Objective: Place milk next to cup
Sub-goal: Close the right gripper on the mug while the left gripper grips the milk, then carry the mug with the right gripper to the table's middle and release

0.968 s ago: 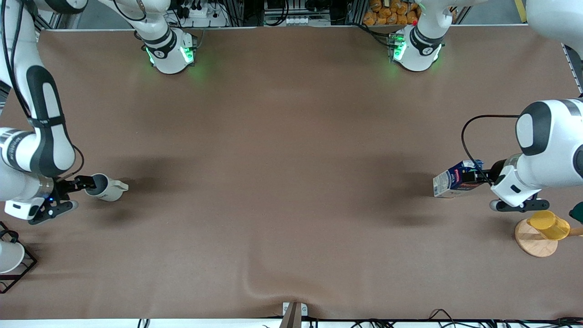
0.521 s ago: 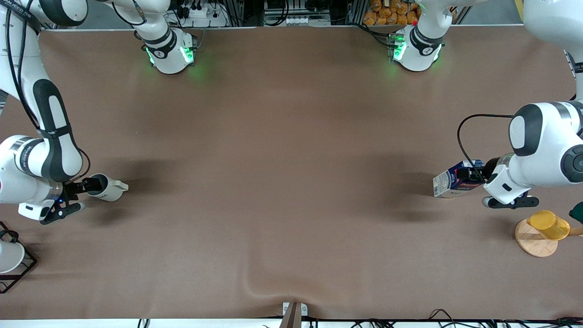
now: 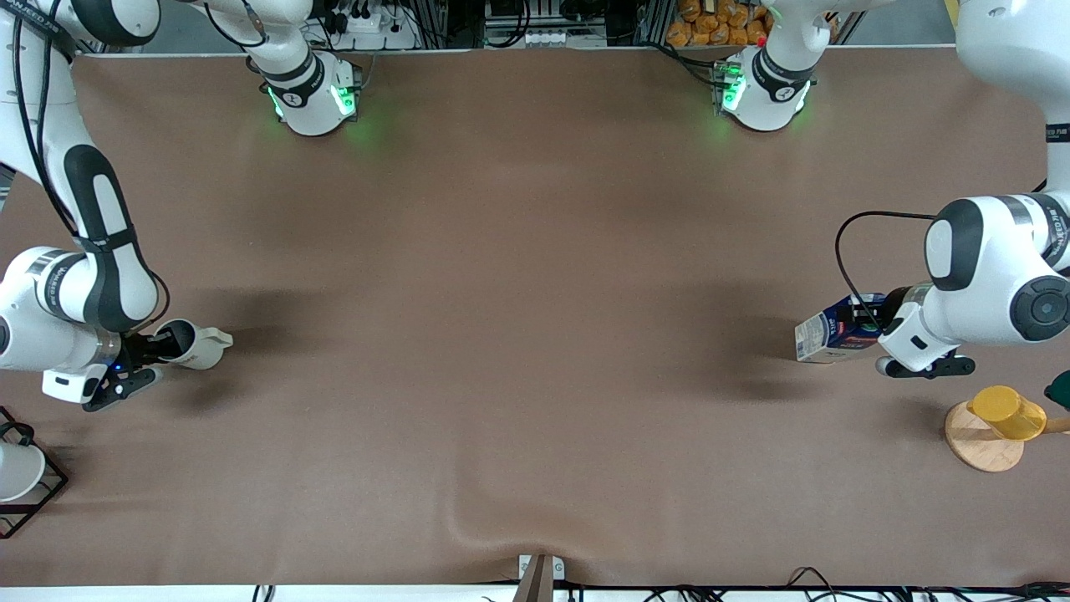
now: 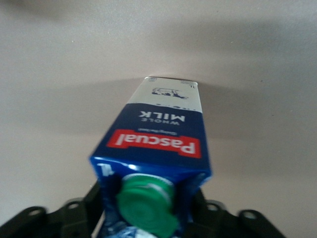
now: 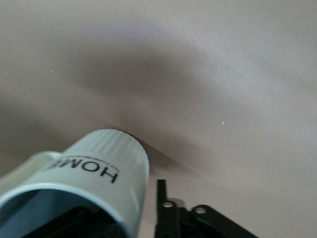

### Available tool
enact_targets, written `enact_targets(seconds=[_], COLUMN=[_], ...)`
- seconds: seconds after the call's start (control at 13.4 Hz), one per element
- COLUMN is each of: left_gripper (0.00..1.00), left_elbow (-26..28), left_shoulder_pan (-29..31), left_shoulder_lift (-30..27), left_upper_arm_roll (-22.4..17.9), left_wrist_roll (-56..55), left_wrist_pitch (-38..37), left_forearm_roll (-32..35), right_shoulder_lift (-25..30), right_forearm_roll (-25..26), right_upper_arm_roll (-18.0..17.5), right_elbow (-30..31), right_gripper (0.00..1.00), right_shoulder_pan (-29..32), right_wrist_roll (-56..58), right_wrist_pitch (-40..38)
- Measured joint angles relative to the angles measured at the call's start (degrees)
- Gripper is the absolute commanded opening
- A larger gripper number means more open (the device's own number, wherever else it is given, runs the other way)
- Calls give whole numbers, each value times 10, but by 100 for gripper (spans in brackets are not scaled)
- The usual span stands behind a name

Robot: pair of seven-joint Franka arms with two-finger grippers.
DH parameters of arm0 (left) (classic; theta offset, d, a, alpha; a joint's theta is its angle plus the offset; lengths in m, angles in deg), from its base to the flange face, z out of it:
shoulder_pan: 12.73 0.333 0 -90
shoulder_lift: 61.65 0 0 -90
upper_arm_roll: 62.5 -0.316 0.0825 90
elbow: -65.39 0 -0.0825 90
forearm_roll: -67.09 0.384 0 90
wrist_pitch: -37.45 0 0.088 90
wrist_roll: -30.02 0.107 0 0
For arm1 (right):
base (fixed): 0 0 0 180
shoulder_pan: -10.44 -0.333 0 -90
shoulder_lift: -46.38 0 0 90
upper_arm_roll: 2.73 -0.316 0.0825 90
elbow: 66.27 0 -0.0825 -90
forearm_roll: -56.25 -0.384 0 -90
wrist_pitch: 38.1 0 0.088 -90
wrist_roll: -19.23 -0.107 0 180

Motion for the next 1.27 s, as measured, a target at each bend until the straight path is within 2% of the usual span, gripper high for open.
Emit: enact_targets(seconds=[0.22, 0.52, 0.67, 0.89, 1.27], left_gripper=[28, 27, 29, 31, 29], left_elbow=[-3, -23, -25, -26, -25], left_shoulder_pan=[-4, -1, 0, 2, 1], left_shoulder_lift=[0, -20, -37, -54, -59], left_upper_arm_roll=[1, 1, 0, 0, 1], left_wrist_roll=[0, 0, -1, -1, -14], left_wrist_pitch=[1, 2, 1, 1, -2], left_forearm_roll=[5, 5, 5, 5, 5], right_shoulder_lift=[16, 54, 69, 73, 72], right_forearm_roll=[0, 0, -25, -70, -95], right_upper_arm_roll=[-8, -16, -26, -36, -40], right_elbow=[-3, -28, -56, -71, -71], right_gripper=[0, 0, 0, 0, 0], right_shoulder_pan=[-3, -30, -62, -124, -251], right_wrist_roll=[49, 99, 92, -11, -338], right_wrist_pitch=[1, -40, -80, -95, -94])
